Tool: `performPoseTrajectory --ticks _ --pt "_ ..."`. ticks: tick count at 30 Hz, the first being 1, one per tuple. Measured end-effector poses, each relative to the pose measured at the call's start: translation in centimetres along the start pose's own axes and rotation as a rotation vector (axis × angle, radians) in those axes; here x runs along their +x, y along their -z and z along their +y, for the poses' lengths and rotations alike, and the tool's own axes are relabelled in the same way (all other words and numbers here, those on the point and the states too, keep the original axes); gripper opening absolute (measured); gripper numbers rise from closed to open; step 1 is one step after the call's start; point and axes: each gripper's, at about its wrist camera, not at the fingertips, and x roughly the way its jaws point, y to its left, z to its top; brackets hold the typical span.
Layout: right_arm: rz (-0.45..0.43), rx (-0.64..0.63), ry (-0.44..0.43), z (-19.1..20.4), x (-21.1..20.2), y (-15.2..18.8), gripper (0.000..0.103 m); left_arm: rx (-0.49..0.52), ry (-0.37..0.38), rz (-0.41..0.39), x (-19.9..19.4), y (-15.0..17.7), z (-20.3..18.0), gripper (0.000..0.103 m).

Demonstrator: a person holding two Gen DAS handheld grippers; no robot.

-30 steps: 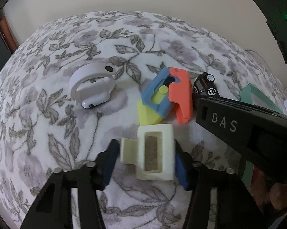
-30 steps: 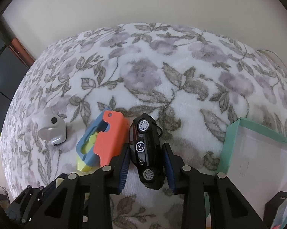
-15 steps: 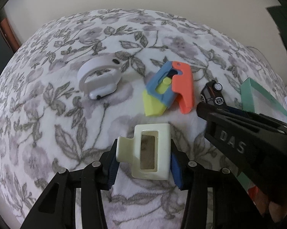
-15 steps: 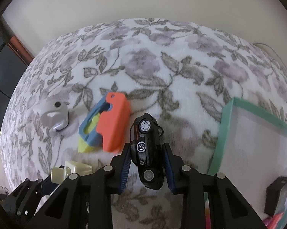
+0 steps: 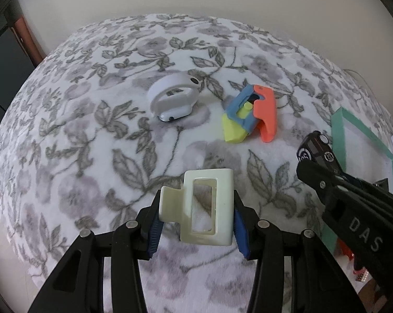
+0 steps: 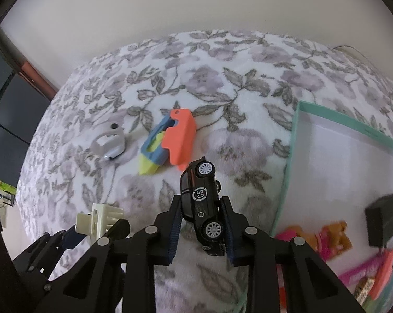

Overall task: Organize rigid objects
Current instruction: 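Carry the cream clip and black toy car over the tray, lowering them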

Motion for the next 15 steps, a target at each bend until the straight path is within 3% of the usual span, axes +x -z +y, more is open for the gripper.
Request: performPoseTrajectory --ticks 15 --pt "-0.126 0.152 -0.01 -3.2 -9.1 4.8 0.031 0.042 0.013 -0.124 -9.9 1.7 -3.3 0.049"
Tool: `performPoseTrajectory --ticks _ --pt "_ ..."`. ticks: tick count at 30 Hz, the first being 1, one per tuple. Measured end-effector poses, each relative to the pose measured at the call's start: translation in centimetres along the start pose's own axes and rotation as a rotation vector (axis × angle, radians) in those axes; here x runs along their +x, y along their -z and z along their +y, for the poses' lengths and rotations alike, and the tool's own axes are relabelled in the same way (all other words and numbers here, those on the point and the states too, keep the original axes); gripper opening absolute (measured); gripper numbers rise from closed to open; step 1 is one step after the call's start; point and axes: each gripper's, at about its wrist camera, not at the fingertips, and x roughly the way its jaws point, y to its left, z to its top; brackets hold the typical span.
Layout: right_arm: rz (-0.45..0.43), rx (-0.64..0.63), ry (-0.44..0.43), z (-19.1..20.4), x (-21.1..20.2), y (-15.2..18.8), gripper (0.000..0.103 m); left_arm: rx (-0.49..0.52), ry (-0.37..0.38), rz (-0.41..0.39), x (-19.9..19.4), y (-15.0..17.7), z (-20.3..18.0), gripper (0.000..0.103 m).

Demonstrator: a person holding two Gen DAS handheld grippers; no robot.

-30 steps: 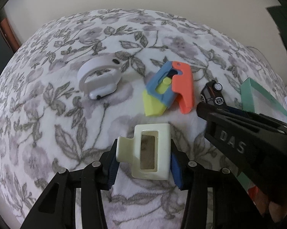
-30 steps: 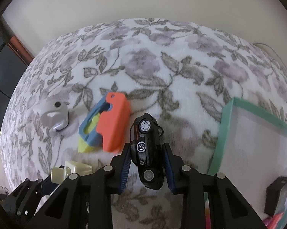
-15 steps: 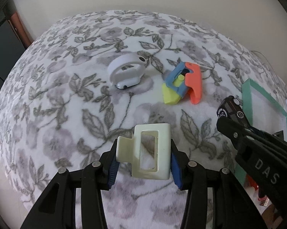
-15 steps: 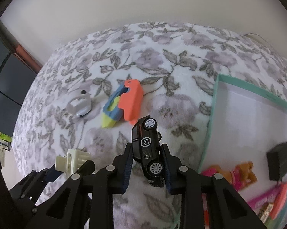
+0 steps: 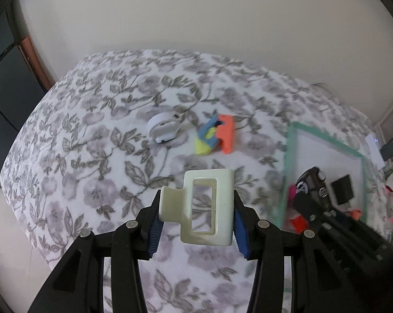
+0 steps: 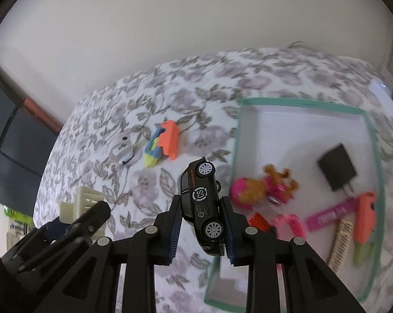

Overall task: Organize rigid objects
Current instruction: 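Carry the cream clip and black toy car over the tray, lowering them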

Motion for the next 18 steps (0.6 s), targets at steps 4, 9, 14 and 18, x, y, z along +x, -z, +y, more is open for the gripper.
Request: performPoseTrajectory --ticks 4,9,14,18 --pt "-0.048 0.034 0.009 -1.3 -2.5 0.9 0.031 0.017 0.03 -0.026 -2.2 0.5 -2.0 0.049" --pt "-0.109 0.08 0.051 -3.7 -5.2 1.6 0.031 0.034 0.07 -0.046 -3.8 1.2 -4.3 0.049" --pt "-0.158 0.129 0.093 -6.3 -7.4 2.2 0.031 0.05 0.108 -0.036 -4.3 1.8 -6.8 0.049" --pt "-0.185 0.168 0.144 -8.4 -8.5 2.5 0.03 0.053 0.131 -0.021 -4.3 2.2 -8.3 0.049"
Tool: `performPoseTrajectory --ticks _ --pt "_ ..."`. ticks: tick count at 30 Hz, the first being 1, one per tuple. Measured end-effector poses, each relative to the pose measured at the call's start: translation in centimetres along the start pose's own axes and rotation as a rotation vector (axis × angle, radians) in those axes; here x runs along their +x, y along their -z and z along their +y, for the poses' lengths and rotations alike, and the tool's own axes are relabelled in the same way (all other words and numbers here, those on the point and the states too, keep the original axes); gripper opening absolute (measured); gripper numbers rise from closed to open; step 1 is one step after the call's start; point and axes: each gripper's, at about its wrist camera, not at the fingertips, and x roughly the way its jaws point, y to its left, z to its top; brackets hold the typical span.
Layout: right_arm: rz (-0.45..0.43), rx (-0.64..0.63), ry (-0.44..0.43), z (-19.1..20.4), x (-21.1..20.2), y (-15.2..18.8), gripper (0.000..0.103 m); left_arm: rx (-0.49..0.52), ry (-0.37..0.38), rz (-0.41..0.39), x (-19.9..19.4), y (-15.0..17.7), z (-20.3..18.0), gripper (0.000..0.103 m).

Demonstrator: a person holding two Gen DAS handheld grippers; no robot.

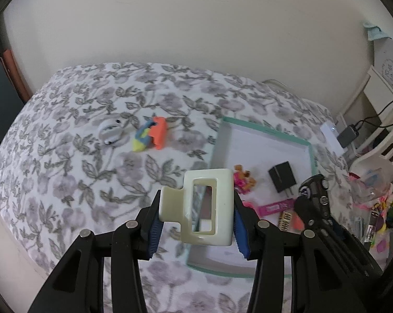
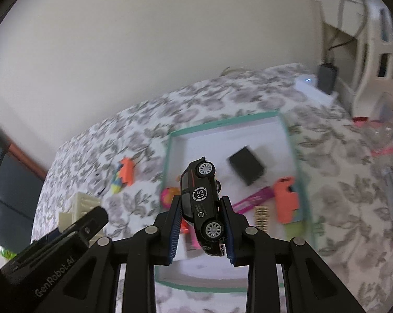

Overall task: Organize rigid objects
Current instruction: 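Carry the cream clip and black toy car over the tray, lowering them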

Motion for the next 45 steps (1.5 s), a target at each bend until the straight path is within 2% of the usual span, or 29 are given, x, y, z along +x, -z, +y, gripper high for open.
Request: performPoseTrajectory --ticks 9,13,22,27,45 --pt "-0.028 0.063 0.066 -3.5 -0.8 -0.2 0.03 0.018 0.043 0.024 0.7 0.6 -2.9 0.049" --pt "0.002 0.07 0.081 -4.1 0.1 0.1 0.031 0.037 0.04 0.042 1.8 1.5 -3.4 0.049" --pt "0.072 0.058 0.132 -4.4 2.2 1.0 0.031 0.085 0.001 0.135 5.2 3.4 -3.6 0.049" --pt "0.101 0.046 0.147 -4.3 3.1 1.3 0.031 0.093 0.011 0.181 6.3 4.1 -3.8 0.049" --pt "0.157 0.046 0.171 -4.7 4.7 2.1 0.031 0.107 0.021 0.263 8.2 4.9 -4.3 0.049"
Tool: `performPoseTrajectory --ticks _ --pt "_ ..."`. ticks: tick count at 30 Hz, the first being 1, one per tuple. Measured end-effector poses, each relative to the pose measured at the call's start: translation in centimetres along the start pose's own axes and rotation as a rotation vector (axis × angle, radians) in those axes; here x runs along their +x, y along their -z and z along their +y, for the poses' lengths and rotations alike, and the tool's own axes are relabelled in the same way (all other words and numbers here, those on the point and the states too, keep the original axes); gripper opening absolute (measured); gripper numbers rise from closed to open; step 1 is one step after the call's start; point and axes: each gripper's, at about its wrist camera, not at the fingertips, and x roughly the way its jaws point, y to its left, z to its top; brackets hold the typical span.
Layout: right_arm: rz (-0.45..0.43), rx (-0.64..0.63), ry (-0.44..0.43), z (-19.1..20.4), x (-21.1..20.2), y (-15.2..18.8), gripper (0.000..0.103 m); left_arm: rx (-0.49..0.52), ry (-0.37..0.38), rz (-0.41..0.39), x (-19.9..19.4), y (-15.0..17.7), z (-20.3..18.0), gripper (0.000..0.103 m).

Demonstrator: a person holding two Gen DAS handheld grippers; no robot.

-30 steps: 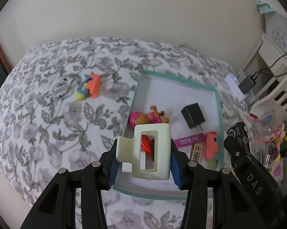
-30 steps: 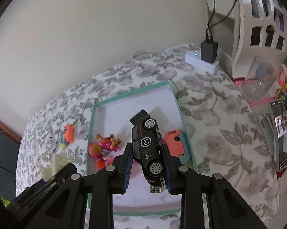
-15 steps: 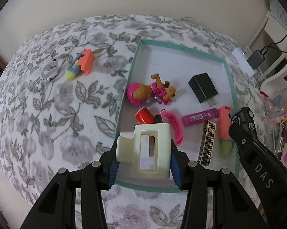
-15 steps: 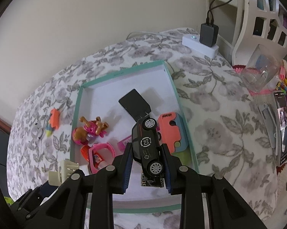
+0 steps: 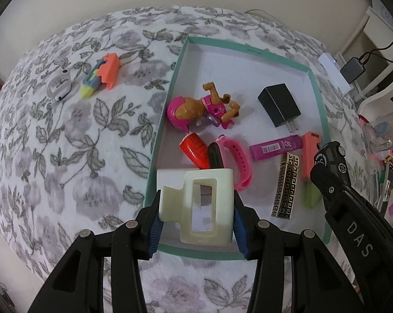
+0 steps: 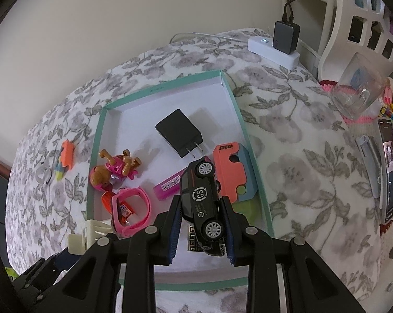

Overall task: Organize rigid objects
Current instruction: 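Carry the cream clip and black toy car over the tray, lowering them, then open both tools to release the clip and toy car in the tray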

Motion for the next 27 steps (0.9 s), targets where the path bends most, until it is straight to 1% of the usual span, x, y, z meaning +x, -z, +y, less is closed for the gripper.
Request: performPoseTrajectory --ticks 4,8,17,27 --pt "0.027 0.005 0.002 -0.2 0.8 0.2 0.031 -0.003 0.005 0.027 0.7 0.1 -0.1 0.049" --pt "0.066 -0.001 0.015 -0.3 1.8 0.7 0.031 -0.026 0.03 0.069 1.6 0.2 0.2 0.049" --pt "0.134 0.028 0.008 -1.1 3.7 1.4 0.031 -0.005 0.002 0.069 1.7 0.3 -0.1 0.049" --pt "0.14 0.037 0.007 -1.2 3.9 1.5 0.032 0.004 -0.003 0.069 1.7 0.4 -0.4 0.051"
